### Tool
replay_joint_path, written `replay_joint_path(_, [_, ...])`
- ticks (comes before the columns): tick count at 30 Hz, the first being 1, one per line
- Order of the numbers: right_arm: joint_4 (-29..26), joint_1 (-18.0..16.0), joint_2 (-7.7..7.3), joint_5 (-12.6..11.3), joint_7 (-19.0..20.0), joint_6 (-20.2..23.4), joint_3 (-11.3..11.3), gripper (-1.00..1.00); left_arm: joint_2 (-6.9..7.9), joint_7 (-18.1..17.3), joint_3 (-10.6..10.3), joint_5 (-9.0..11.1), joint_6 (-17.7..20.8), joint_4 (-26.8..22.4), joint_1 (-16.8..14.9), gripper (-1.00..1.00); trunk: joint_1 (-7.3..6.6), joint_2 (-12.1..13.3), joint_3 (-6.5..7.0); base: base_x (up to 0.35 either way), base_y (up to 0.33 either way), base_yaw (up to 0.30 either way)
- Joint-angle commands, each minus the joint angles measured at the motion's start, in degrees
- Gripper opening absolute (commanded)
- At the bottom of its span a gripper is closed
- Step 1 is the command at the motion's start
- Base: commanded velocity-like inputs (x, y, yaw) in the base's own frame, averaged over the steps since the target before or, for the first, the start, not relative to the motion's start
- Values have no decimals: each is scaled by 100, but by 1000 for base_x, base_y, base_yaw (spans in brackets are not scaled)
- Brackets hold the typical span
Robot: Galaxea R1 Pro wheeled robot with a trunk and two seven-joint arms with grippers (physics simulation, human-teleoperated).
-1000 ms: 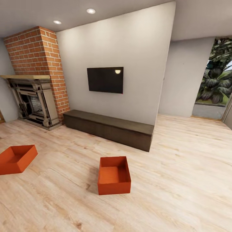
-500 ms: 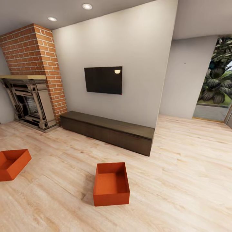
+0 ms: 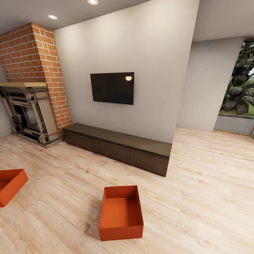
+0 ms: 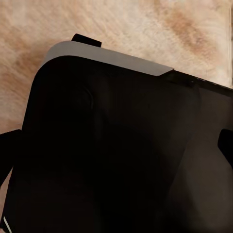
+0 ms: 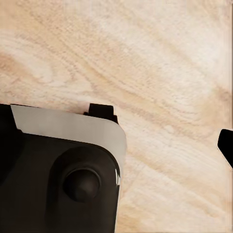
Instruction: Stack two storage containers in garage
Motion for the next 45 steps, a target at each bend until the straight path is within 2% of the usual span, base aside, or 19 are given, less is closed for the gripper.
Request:
replay_joint_path(1, [17,-7,2,-52,-3,-33,49,100,-2,6,19,17,-13,-2,-1,100,3,-2,-5,322,0,0])
replay_joint_path(28, [17,-7,35,-52,-5,-8,58,100,-2,6,27,8,-70,-10,-1,100,3,-2,-5,322,0,0])
replay_joint_path(33, [17,-7,25,-52,-19,-20,50,100,-2,10,27,5,-78,-10,-1,100,3,-2,-5,305,0,139])
replay_joint_path(45, [17,-7,10,-52,-20,-24,49,100,-2,6,27,-1,-79,-10,-1,100,3,-2,-5,62,0,27])
